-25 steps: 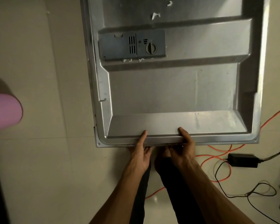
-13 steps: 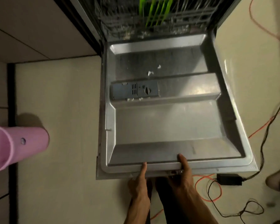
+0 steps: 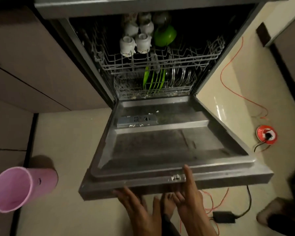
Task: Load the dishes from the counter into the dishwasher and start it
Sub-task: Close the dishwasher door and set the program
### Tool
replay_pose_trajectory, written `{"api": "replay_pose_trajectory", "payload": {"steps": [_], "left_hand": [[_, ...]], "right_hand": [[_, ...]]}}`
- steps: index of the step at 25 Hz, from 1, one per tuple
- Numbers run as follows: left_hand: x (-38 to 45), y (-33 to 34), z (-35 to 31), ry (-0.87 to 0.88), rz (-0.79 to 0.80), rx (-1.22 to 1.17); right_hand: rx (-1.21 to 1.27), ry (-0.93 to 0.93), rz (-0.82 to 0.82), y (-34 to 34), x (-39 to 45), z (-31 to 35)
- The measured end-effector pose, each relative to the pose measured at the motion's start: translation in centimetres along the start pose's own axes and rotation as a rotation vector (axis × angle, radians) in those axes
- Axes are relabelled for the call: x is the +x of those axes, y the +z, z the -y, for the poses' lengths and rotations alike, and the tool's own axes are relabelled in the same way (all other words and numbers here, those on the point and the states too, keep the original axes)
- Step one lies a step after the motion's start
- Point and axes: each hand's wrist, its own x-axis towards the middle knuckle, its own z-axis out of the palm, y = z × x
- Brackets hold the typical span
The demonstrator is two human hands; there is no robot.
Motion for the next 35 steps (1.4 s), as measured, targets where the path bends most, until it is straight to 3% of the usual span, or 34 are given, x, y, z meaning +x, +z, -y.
{"api": "replay_pose_trajectory", "payload": {"steps": [3,9,13,16,18,21,23,28,35], "left_hand": [[2.4,-1.4,-0.7,0.296,0.037,0.302],[11.2,-2.7,-10.2,0.755,0.031,0.535],[16.5,-3.0,-15.6,0.985,0.007,0.679],[20.2,-2.9,-19.9,1.012,-0.02,0.693],[22.8,-2.8,-23.2,0.998,-0.024,0.728],[25.9,-2.6,-27.2,0.985,-0.004,0.793],[27.3,-2.2,-28.9,1.019,-0.032,0.815],[29.6,-3.5,-32.9,0.987,-0.069,0.918],[30.6,-4.4,-35.9,0.965,0.08,1.04]], "right_hand": [[0.007,-0.112,0.06,1.9,-3.3,3.1],[-0.043,-0.305,0.292,6.8,-9.1,9.4],[-0.26,-0.555,0.396,9.9,-10.1,12.5],[-0.585,-0.848,0.477,12.1,-9.4,15.1],[-0.88,-1.115,0.324,13.5,-8.5,16.9],[-1.189,-1.736,-0.081,16.2,-8.0,19.7],[-1.379,-1.951,-0.206,18.8,-8.5,22.8],[-1.881,-1.755,-0.145,23.9,-8.2,30.7],[-2.039,-1.745,-0.106,25.3,-8.4,32.4]]}}
